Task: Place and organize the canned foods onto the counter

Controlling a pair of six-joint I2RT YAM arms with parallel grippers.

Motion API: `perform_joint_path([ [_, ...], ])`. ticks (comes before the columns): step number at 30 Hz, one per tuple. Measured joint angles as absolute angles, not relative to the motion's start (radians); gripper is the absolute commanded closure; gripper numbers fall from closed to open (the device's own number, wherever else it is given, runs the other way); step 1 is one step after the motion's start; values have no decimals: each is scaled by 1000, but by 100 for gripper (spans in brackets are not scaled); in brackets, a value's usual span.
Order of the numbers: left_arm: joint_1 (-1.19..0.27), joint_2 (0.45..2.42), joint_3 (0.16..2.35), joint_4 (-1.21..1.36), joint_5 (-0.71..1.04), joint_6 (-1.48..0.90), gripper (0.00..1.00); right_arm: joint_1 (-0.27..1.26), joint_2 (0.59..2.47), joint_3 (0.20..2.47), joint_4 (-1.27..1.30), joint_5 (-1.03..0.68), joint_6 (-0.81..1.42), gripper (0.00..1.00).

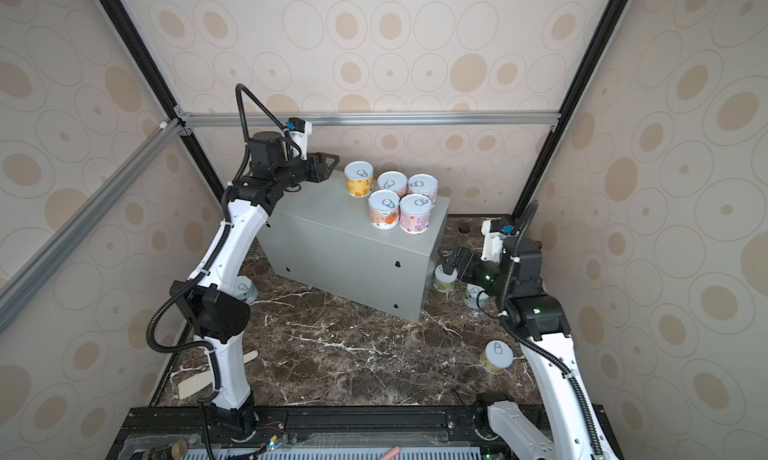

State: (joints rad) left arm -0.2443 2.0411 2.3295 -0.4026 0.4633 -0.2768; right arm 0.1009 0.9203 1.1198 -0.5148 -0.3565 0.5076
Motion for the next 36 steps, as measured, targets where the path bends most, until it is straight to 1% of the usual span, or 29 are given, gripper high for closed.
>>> perform_joint_path([
  [8, -286, 2111, 2379, -419, 470, -268, 45, 101, 949, 1093, -485, -364, 511, 1],
  [20, -343, 2136, 2408, -453, 453, -238, 45, 101, 952, 1093, -486, -363, 511, 1],
  [25, -344, 2135, 2409, -469, 382, -231, 36, 101, 954, 1094, -493, -358, 511, 1],
  [31, -338, 2072, 2372, -480, 257, -237, 17, 101, 976, 1117, -537, -316, 512, 1],
  [34, -318, 1992, 2323, -469, 207, -252, 14, 101, 982, 1138, -566, -290, 512, 1],
  [36, -289, 1931, 2291, -453, 204, -275, 12, 101, 986, 1151, -579, -277, 512, 1],
])
